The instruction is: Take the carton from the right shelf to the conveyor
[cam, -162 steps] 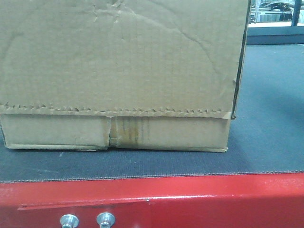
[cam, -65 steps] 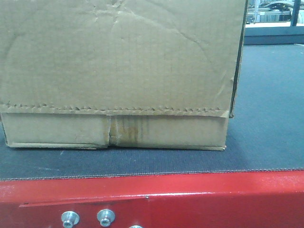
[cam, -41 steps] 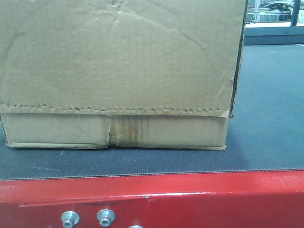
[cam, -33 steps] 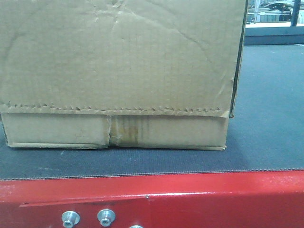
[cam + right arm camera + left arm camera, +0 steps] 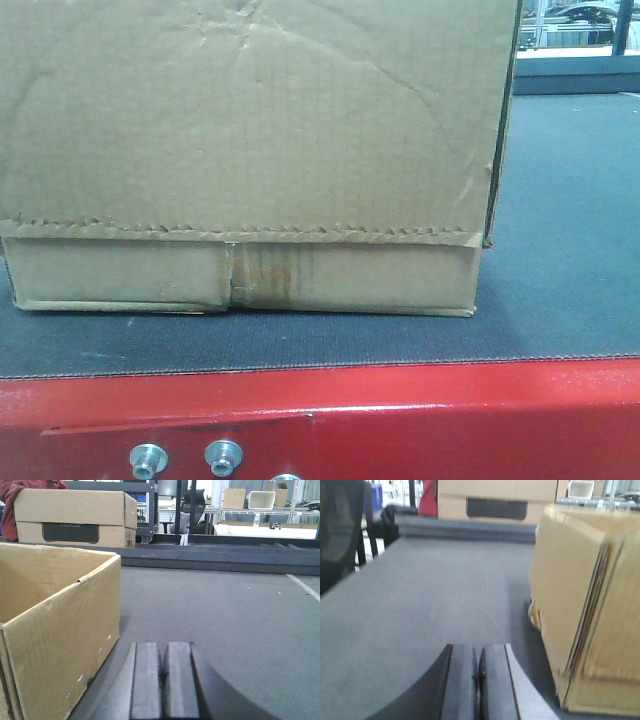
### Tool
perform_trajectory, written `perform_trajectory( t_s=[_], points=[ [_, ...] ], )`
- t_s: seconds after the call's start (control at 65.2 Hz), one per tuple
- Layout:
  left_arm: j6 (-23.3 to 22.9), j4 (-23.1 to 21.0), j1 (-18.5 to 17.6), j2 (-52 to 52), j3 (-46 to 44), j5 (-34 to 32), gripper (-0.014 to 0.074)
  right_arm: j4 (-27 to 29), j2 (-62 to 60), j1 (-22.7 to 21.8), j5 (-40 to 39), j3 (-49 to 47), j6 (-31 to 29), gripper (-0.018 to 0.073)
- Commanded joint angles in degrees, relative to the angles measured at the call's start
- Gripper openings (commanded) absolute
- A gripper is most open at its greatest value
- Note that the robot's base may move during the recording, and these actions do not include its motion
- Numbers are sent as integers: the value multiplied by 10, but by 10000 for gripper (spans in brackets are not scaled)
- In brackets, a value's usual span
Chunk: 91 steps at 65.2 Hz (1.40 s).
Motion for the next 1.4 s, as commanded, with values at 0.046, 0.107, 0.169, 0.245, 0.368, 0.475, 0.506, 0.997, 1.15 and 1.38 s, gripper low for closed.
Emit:
perform_trajectory(
  t_s=[0.046, 0.107, 0.169, 0.245, 0.368, 0.475, 0.506, 0.997, 1.15, 1.38],
  points=[
    [0, -23, 1, -4, 17, -61, 11, -8, -3, -2, -12, 1, -3, -70],
    [0, -26, 1, -4, 17, -58, 11, -8, -3, -2, -12, 1, -3, -70],
    [0, -26, 1, -4, 17, -58, 11, -8, -3, -2, -15, 1, -3, -70],
    [0, -26, 1, -4, 17, -58, 11, -8, -3, -2, -15, 1, -3, -70],
    [0, -26, 1, -4, 17, -58, 11, -8, -3, -2, -15, 1, -3, -70],
    [0, -26, 1, -4, 17, -58, 11, -8, -3, -2, -15, 1, -3, -70],
    [0, -26, 1, -4, 17, -58, 11, -8, -3, -2, -15, 1, -3, -70],
    [0, -26, 1, -4, 17, -58, 11, 3, -3, -2, -19, 1, -3, -70],
    [0, -26, 1, -4, 17, -58, 11, 67, -3, -13, 3, 4, -84, -70],
    [0, -26, 1, -4, 17, -58, 11, 94, -48, -81, -16, 63, -96, -70]
  ],
)
